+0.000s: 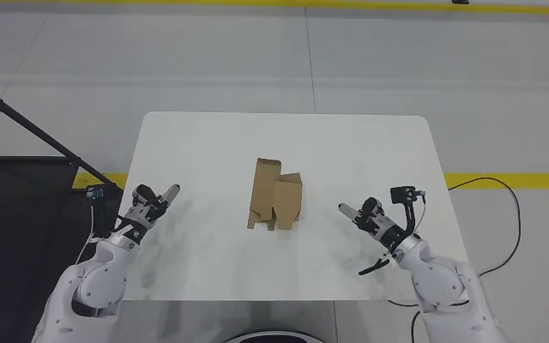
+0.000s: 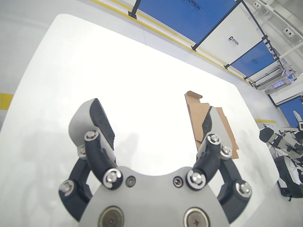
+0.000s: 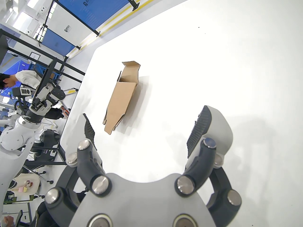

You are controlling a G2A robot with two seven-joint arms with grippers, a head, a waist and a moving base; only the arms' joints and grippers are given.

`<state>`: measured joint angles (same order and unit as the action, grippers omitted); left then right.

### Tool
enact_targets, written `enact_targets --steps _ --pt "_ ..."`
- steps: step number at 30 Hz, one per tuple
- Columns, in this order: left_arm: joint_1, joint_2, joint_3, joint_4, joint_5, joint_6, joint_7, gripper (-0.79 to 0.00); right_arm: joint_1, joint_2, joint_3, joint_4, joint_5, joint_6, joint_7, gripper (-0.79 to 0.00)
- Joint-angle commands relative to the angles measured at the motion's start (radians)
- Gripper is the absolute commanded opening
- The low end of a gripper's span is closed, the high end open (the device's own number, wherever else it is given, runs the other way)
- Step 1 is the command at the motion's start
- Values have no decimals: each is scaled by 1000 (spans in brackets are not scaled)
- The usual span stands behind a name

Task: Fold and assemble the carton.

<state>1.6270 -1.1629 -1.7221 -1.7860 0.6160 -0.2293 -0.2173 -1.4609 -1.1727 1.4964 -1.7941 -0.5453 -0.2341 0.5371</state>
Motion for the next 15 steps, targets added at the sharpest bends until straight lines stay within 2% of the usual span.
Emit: enact_targets --steps 1,8,15 --pt "0 0 0 0 0 0 0 0 0 0 0 0 0 0 0 0" --pt "-9 -4 17 15 -76 -5 -3 0 15 -4 -26 15 53 16 -8 0" --pt "-19 -6 20 16 -227 0 -77 0 110 -12 -92 120 171 17 55 0"
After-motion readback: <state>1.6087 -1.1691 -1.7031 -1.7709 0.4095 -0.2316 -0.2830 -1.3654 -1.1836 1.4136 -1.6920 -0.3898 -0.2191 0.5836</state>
